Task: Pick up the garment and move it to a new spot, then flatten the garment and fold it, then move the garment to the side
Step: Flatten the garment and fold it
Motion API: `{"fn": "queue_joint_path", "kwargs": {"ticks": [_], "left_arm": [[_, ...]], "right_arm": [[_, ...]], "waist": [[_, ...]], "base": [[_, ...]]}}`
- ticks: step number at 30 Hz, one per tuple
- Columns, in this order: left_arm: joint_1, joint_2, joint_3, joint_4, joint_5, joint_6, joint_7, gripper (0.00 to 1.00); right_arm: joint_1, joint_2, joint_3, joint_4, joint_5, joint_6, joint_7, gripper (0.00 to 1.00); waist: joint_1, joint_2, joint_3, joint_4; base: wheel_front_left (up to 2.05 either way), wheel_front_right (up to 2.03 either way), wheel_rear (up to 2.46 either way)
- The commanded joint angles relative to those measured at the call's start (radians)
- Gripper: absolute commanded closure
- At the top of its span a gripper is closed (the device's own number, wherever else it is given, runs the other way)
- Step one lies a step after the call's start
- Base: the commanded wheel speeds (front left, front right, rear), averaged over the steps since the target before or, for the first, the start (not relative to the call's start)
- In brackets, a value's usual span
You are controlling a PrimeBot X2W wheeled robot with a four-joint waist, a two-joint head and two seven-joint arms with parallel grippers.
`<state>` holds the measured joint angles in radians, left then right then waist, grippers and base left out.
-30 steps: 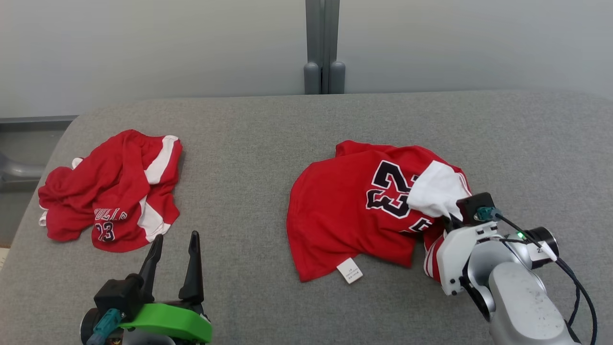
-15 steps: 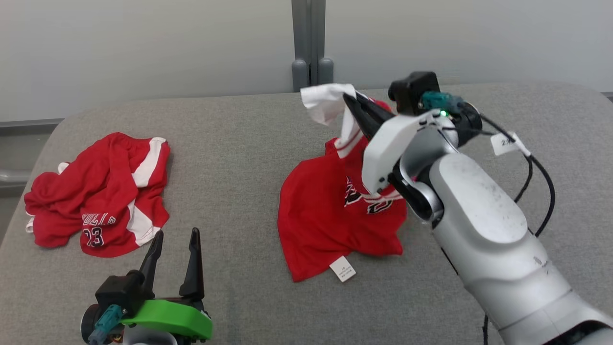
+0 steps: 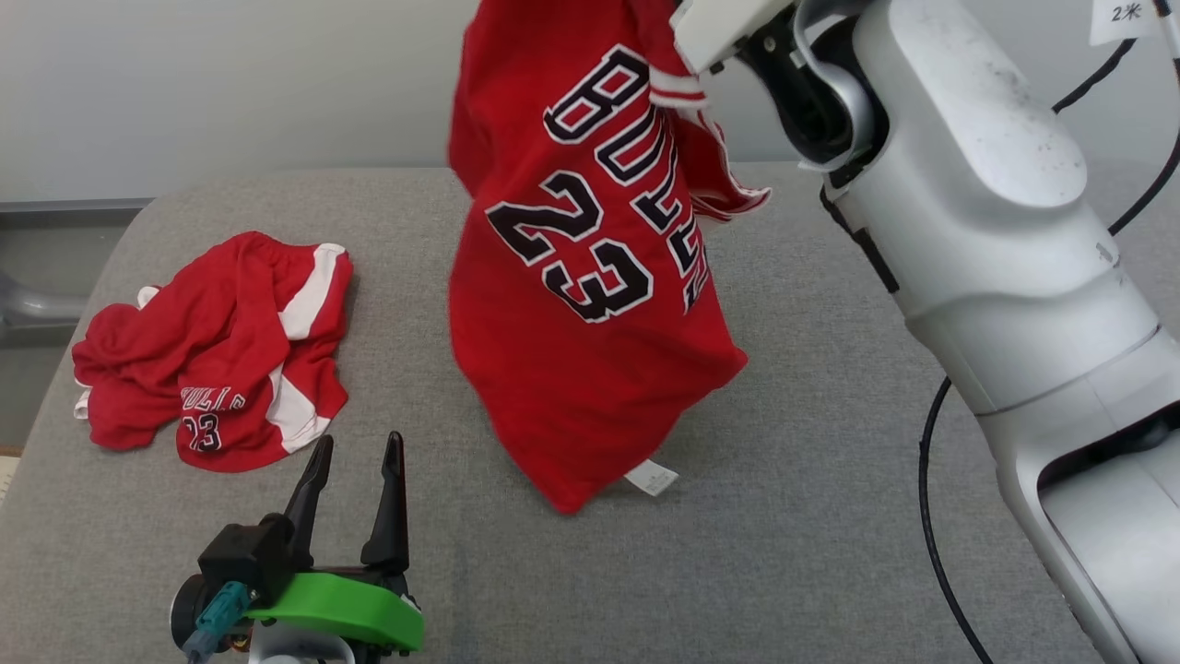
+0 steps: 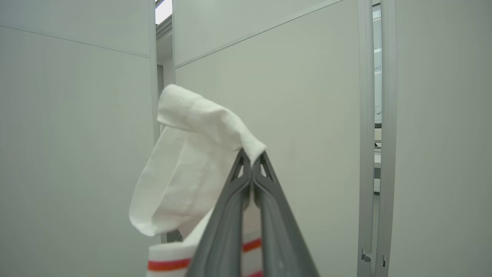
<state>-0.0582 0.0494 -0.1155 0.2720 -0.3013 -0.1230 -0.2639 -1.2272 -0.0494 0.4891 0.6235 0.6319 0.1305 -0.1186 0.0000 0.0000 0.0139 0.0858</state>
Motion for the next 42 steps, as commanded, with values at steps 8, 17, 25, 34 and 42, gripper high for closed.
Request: {"fn": "queue_joint_path", "kwargs": {"ticks": [8, 17, 25, 34, 42], "left_arm": [[-0.002, 0.002, 0.011, -0.022, -0.001, 0.008, -0.001, 0.00], [-0.033, 0.002, -0.006, -0.026, 0.001, 0.005, -0.001, 0.00], [-0.039, 0.002, -0.002, -0.019, 0.007, 0.004, -0.001, 0.00], [-0.026, 0.002, 0.005, -0.013, 0.012, 0.002, -0.001, 0.00], [-0.014, 0.002, 0.000, -0.006, 0.003, 0.002, -0.001, 0.00]], "right_arm": [[0.069, -0.003, -0.135, 0.331, -0.127, 0.001, -0.067, 1.00], [0.233, -0.094, -0.328, 0.592, -0.269, 0.000, -0.138, 1.00], [0.375, -0.157, -0.387, 0.573, -0.389, 0.000, -0.147, 1.00], [0.611, -0.183, -0.292, 0.454, -0.538, 0.000, -0.115, 1.00], [0.727, -0.210, -0.224, 0.394, -0.570, 0.000, 0.087, 1.00]], "waist": [[0.0000, 0.0000, 0.027, -0.046], [0.0000, 0.0000, 0.056, -0.071], [0.0000, 0.0000, 0.057, -0.081], [0.0000, 0.0000, 0.036, -0.097], [0.0000, 0.0000, 0.008, -0.117]], "base": [[0.00, 0.00, 0.00], [0.00, 0.00, 0.00], [0.00, 0.00, 0.00], [0.00, 0.00, 0.00], [0.00, 0.00, 0.00]]}}
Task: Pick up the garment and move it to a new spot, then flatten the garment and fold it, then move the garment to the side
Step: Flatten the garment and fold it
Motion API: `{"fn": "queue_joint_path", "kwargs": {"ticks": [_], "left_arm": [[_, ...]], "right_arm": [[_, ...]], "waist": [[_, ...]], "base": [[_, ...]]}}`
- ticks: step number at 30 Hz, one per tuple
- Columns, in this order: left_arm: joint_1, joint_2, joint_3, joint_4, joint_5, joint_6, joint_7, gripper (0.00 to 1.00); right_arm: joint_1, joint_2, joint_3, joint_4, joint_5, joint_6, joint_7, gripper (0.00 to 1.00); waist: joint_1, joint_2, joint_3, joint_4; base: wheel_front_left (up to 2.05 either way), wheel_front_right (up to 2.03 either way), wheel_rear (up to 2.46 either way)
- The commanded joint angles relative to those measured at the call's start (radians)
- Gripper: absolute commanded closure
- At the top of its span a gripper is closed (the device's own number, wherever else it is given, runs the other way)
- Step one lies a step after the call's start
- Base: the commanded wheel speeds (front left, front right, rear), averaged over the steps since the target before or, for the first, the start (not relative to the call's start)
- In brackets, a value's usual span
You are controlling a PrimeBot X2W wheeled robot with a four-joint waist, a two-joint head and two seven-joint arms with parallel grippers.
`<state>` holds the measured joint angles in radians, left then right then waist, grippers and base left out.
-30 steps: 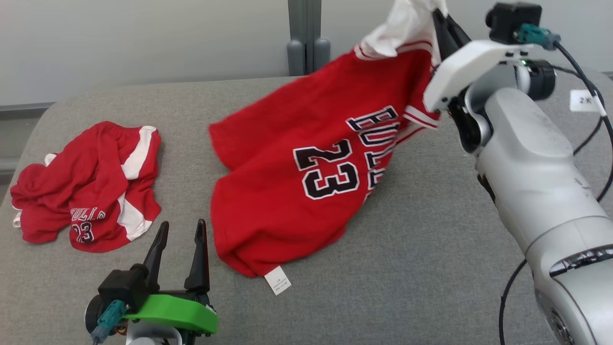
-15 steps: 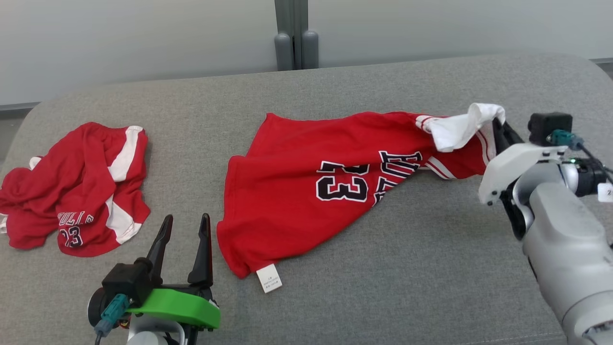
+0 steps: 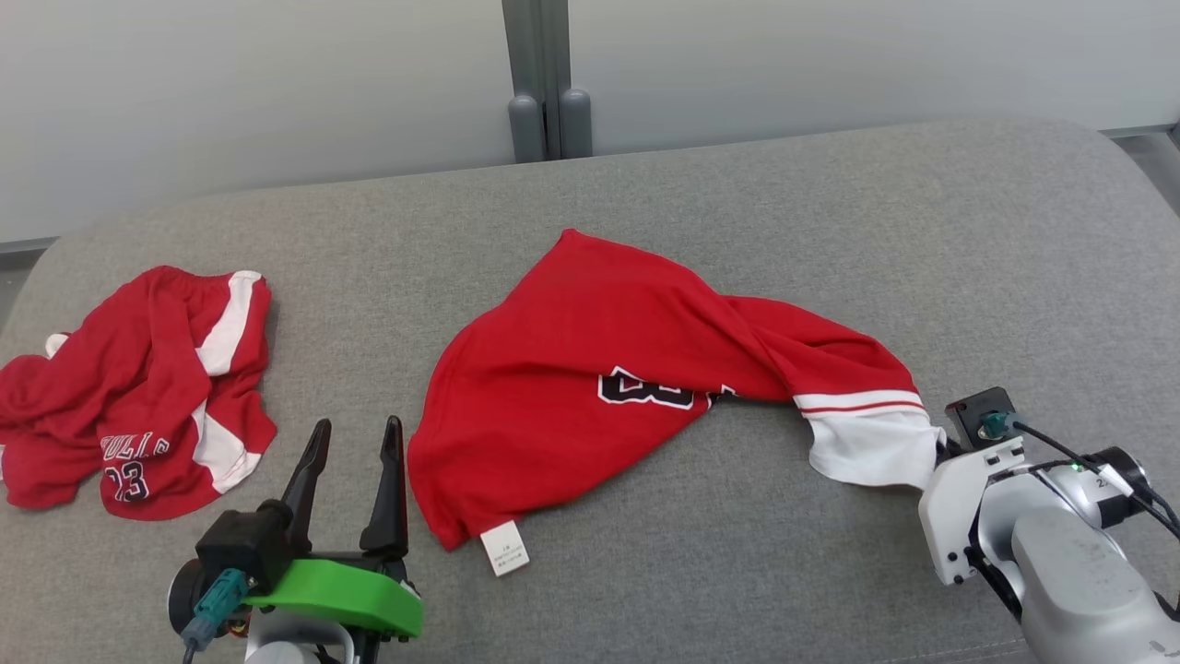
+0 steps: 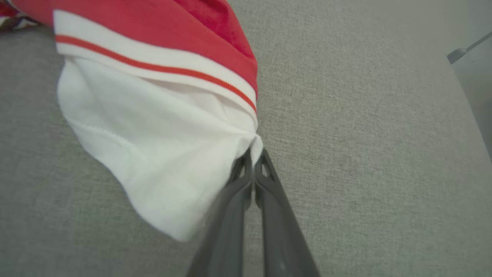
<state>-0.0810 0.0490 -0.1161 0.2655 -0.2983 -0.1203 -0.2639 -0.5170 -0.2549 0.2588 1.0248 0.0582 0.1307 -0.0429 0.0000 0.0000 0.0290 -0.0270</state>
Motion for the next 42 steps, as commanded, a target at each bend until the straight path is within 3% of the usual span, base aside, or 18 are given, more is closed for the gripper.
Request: {"fn": "queue_joint_path", "kwargs": {"ticks": [1, 2, 3, 6, 10, 14, 22, 31, 38, 42], "left_arm": [[0.010, 0.003, 0.000, 0.002, -0.002, 0.000, -0.001, 0.00], [0.012, 0.003, -0.002, 0.002, -0.005, 0.002, -0.001, 0.00], [0.013, 0.003, -0.003, 0.002, -0.006, 0.003, -0.001, 0.00], [0.017, 0.003, -0.007, 0.005, -0.008, 0.005, -0.001, 0.00], [0.025, 0.003, -0.012, 0.009, -0.012, 0.006, -0.001, 0.00], [0.034, 0.003, -0.015, 0.013, -0.015, 0.007, -0.001, 0.00], [0.047, 0.003, -0.023, 0.025, -0.016, 0.005, -0.001, 0.00], [0.069, 0.003, 0.006, 0.037, 0.004, 0.003, -0.001, 0.00], [0.081, 0.003, 0.014, 0.050, 0.011, -0.001, -0.001, 0.00], [0.039, 0.003, -0.016, 0.127, -0.001, 0.000, 0.006, 0.00]], "right_arm": [[0.030, -0.007, 0.015, -0.020, 0.015, 0.000, 0.038, 1.00], [0.044, -0.015, 0.025, -0.037, 0.030, 0.000, 0.072, 0.74], [0.054, -0.024, 0.028, -0.056, 0.044, 0.000, 0.096, 0.00], [0.084, -0.057, 0.009, -0.154, 0.095, 0.000, 0.143, 0.00], [0.143, -0.067, -0.115, -0.347, 0.146, 0.000, 0.073, 0.00], [0.243, 0.001, -0.251, -0.570, 0.134, 0.000, 0.004, 0.00], [0.424, 0.137, -0.357, -0.817, 0.042, 0.000, -0.029, 0.00], [0.535, 0.199, -0.334, -0.904, 0.021, 0.000, -0.148, 0.00], [0.543, 0.202, -0.275, -0.875, 0.006, 0.000, -0.135, 0.00], [0.536, 0.203, -0.275, -0.882, 0.010, 0.000, -0.126, 0.00]], "waist": [[0.0000, 0.0000, -0.010, -0.006], [0.0000, 0.0000, -0.013, -0.007], [0.0000, 0.0000, -0.015, -0.008], [0.0000, 0.0000, -0.024, -0.009], [0.0000, 0.0000, -0.037, -0.004], [0.0000, 0.0000, -0.047, 0.006], [0.0000, 0.0000, -0.070, 0.034], [0.0000, 0.0000, -0.094, 0.038], [0.0000, 0.0000, -0.099, 0.045], [0.0000, 0.0000, -0.088, 0.048]], "base": [[0.00, 0.00, 0.00], [0.00, 0.00, 0.00], [0.00, 0.00, 0.00], [0.00, 0.00, 0.00], [0.00, 0.00, 0.00], [0.00, 0.00, 0.00], [0.00, 0.00, 0.00], [0.00, 0.00, 0.00], [0.00, 0.00, 0.00], [0.00, 0.00, 0.00]]}}
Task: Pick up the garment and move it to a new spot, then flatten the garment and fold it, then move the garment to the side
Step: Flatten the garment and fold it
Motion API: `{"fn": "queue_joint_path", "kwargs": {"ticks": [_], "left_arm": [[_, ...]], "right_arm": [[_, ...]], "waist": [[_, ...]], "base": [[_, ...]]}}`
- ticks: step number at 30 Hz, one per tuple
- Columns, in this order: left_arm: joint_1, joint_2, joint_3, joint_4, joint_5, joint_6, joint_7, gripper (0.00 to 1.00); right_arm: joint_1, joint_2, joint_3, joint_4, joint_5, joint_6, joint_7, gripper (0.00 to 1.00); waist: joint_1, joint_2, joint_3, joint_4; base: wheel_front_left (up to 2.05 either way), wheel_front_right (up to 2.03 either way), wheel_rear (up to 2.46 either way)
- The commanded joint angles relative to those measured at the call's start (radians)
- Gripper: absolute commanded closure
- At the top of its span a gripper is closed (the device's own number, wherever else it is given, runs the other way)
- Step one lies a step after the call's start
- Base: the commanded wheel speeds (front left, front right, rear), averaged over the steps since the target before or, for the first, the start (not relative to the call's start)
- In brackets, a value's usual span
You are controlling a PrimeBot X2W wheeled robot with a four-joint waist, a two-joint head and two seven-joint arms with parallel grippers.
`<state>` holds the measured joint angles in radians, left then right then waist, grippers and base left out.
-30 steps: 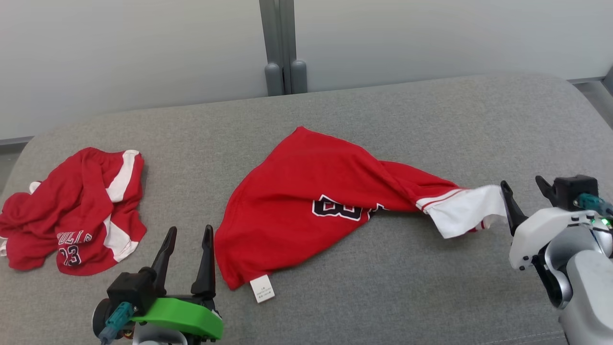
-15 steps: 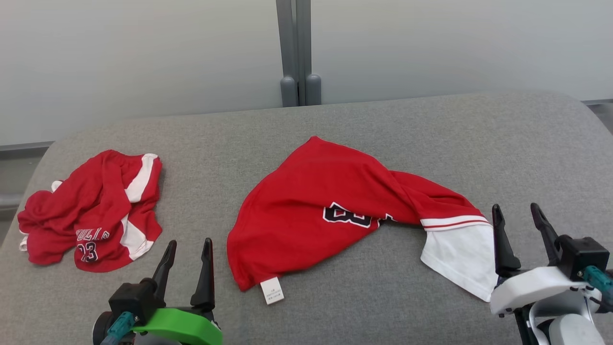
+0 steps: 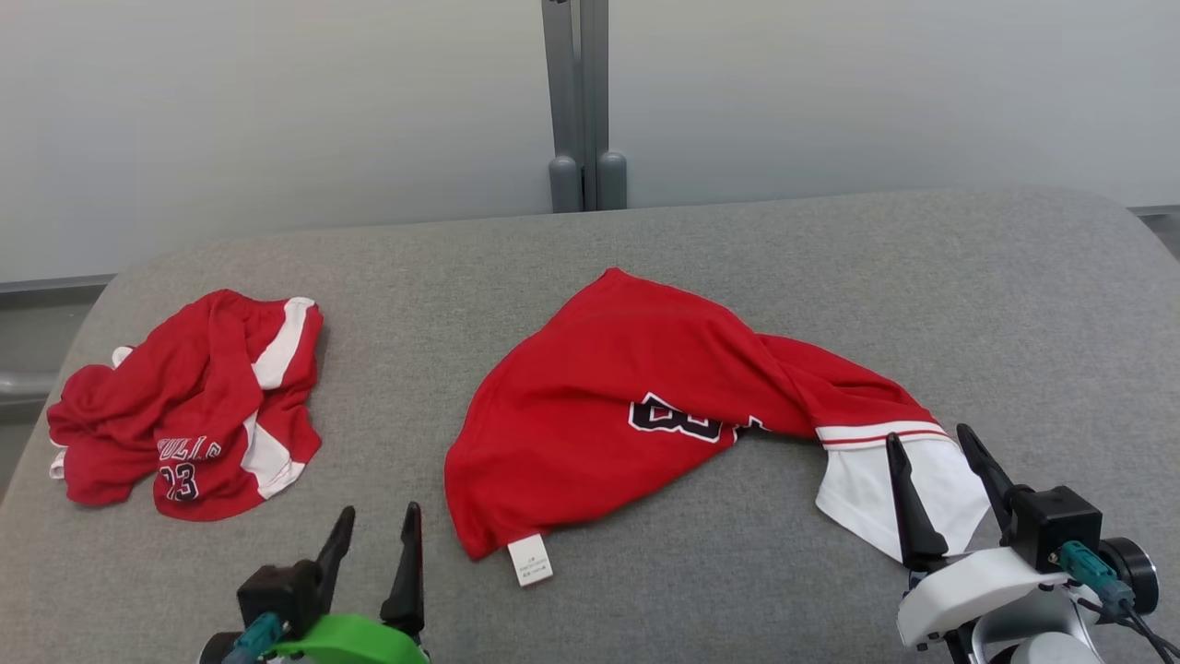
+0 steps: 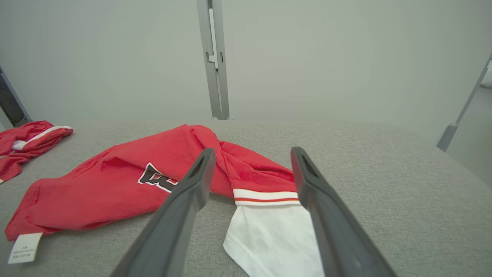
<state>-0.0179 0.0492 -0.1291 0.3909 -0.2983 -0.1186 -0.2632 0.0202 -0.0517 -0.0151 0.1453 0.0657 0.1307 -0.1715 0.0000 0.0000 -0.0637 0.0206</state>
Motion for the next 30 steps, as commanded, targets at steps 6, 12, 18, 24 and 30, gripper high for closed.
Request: {"fn": "queue_joint_path", "kwargs": {"ticks": [6, 12, 18, 24, 30], "left_arm": [[-0.261, 0.002, -0.116, 0.164, -0.090, 0.018, 0.197, 0.00], [-0.521, 0.003, -0.214, 0.307, -0.190, 0.107, 0.363, 0.00], [-0.698, 0.031, -0.215, 0.446, -0.179, 0.168, 0.422, 0.00], [-0.832, 0.108, -0.221, 0.529, -0.147, 0.180, 0.471, 0.00], [-0.927, 0.156, -0.240, 0.593, -0.127, 0.168, 0.533, 0.00]], "right_arm": [[-0.020, 0.000, 0.020, -0.015, 0.014, 0.000, 0.025, 0.00], [-0.052, 0.001, 0.095, -0.010, 0.026, 0.000, 0.044, 0.00], [-0.108, 0.001, 0.177, -0.022, 0.052, 0.000, 0.034, 0.00], [-0.159, 0.002, 0.222, -0.044, 0.086, 0.000, 0.011, 0.00], [-0.176, 0.002, 0.245, -0.039, 0.112, 0.000, -0.019, 0.00]], "waist": [[0.0000, 0.0000, 0.046, -0.038], [0.0000, 0.0000, 0.102, -0.159], [0.0000, 0.0000, 0.203, -0.295], [0.0000, 0.0000, 0.337, -0.389], [0.0000, 0.0000, 0.407, -0.422]], "base": [[0.00, 0.00, 0.00], [0.00, 0.00, 0.00], [0.00, 0.00, 0.00], [0.00, 0.00, 0.00], [0.00, 0.00, 0.00]]}}
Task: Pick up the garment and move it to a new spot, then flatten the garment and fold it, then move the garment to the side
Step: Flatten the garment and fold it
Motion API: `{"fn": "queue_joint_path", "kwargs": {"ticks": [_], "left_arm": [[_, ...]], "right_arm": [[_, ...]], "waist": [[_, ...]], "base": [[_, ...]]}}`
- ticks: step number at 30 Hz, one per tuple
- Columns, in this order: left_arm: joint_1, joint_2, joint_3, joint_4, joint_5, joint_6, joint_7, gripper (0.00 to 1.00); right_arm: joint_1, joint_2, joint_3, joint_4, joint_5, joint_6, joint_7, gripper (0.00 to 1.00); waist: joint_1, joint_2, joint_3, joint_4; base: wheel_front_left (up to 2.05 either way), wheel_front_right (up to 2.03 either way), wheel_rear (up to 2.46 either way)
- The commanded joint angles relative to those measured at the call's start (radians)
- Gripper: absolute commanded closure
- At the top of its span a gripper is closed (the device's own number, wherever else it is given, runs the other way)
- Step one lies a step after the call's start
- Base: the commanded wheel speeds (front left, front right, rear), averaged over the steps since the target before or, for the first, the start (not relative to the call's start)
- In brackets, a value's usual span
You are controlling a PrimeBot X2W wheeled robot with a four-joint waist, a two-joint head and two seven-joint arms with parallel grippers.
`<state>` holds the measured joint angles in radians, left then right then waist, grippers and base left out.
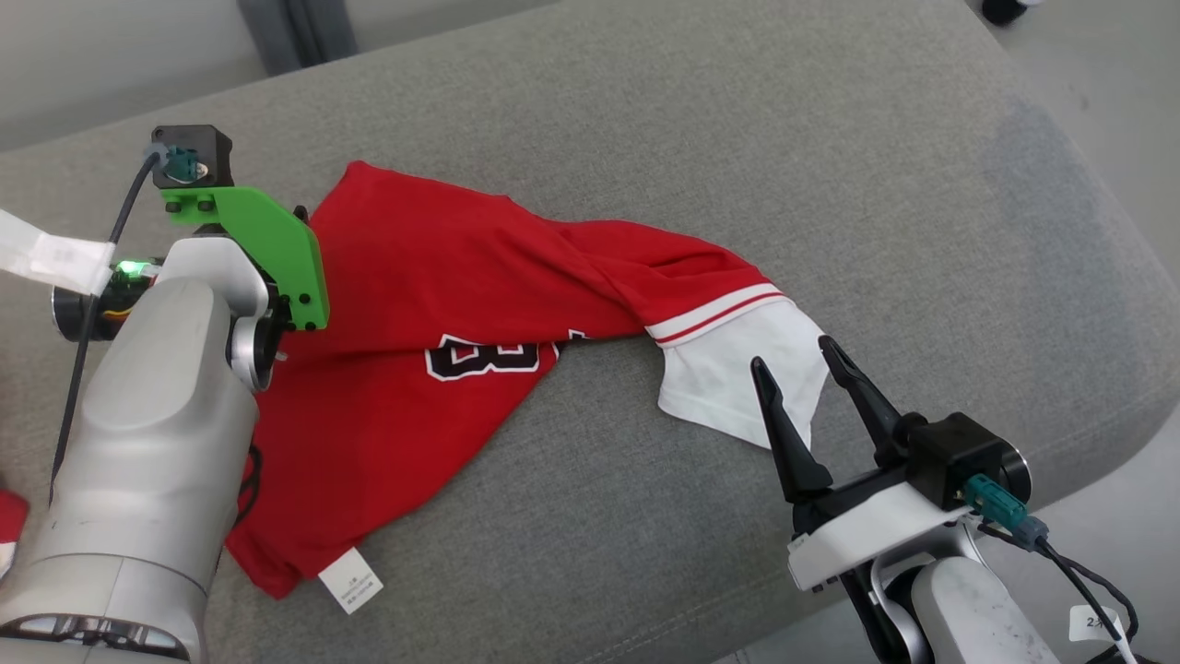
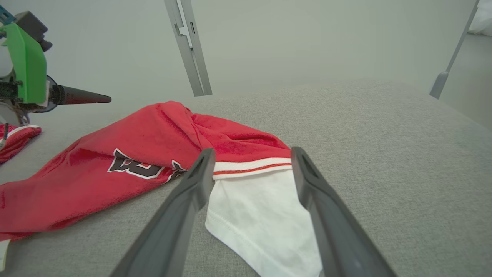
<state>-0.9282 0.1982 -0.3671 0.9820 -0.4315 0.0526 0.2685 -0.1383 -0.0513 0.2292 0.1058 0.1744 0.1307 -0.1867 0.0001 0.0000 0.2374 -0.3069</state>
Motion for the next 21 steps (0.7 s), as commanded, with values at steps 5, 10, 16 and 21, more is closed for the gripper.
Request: {"fn": "queue_joint_path", "kwargs": {"ticks": [5, 10, 16, 21], "left_arm": [[-0.060, 0.002, -0.015, 0.040, -0.005, -0.034, 0.051, 0.00], [-0.078, 0.015, -0.042, 0.082, 0.026, -0.010, 0.064, 0.00], [-0.078, 0.049, -0.088, 0.134, 0.075, 0.035, 0.073, 0.00], [-0.052, 0.030, -0.091, 0.167, 0.051, -0.006, 0.099, 1.00]], "right_arm": [[-0.021, 0.001, 0.004, 0.020, 0.018, 0.000, -0.021, 0.00], [-0.037, 0.001, 0.022, 0.025, 0.030, 0.000, -0.028, 0.00], [-0.034, 0.001, 0.028, 0.021, 0.034, 0.000, -0.025, 0.00], [-0.017, 0.001, 0.014, 0.020, 0.033, 0.000, -0.024, 0.00]], "waist": [[-0.0001, 0.0000, 0.122, -0.092], [-0.0001, 0.0000, 0.116, -0.110], [-0.0001, 0.0000, 0.113, -0.141], [-0.0001, 0.0000, 0.107, -0.145]], "base": [[0.00, 0.00, 0.00], [0.00, 0.00, 0.00], [0.00, 0.00, 0.00], [0.00, 0.00, 0.00]]}}
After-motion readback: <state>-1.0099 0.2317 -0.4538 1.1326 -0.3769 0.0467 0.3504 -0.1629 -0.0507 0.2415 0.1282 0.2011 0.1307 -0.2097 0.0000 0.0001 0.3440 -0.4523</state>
